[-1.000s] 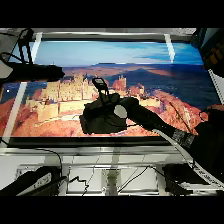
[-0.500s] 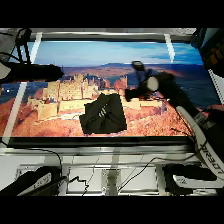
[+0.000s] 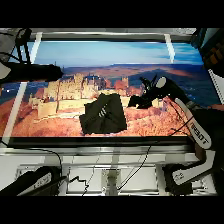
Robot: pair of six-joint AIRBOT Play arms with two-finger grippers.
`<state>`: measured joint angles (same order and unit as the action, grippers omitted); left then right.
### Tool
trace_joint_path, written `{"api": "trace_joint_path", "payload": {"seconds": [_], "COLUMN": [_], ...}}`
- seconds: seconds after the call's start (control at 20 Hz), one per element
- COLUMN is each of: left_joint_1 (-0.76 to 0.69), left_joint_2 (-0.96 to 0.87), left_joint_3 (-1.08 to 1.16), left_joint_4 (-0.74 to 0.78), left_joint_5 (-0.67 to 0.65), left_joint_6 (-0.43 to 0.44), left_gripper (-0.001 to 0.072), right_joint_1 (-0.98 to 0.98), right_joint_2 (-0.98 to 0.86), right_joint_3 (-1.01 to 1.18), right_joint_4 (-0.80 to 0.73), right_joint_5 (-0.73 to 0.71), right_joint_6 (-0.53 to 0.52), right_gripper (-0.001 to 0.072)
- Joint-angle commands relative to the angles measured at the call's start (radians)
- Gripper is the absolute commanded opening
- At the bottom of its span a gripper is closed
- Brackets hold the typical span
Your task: Fold the clothes and pants, and hang the long-sleeved shirts on hangers.
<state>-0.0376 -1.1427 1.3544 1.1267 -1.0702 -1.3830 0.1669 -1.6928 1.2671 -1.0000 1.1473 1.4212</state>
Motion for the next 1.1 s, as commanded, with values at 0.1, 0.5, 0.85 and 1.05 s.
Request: {"api": "trace_joint_path", "payload": {"seconds": [0.1,0.5,0.85,1.05], "left_joint_1": [0.001,0.001,0.001,0.001], "left_joint_2": [-0.003,-0.003,-0.003,-0.002], "left_joint_3": [0.0,0.0,0.0,0.0], "left_joint_4": [0.003,0.003,0.003,0.003], "left_joint_5": [0.023,0.031,0.031,0.03], "left_joint_6": [0.001,0.001,0.001,0.001], "left_gripper": [0.0011,0.0011,0.0011,0.0011], "right_joint_1": [0.076,0.152,0.135,0.028], "right_joint_2": [-0.109,-0.167,-0.063,0.092], "right_joint_3": [0.018,0.047,0.161,0.379], "right_joint_4": [0.058,0.237,0.235,0.219], "right_joint_5": [-0.115,-0.039,0.01,0.104], "right_joint_6": [-0.017,-0.101,-0.132,-0.111], "right_gripper": [0.0628,0.0457,0.0008,0.0008]}}
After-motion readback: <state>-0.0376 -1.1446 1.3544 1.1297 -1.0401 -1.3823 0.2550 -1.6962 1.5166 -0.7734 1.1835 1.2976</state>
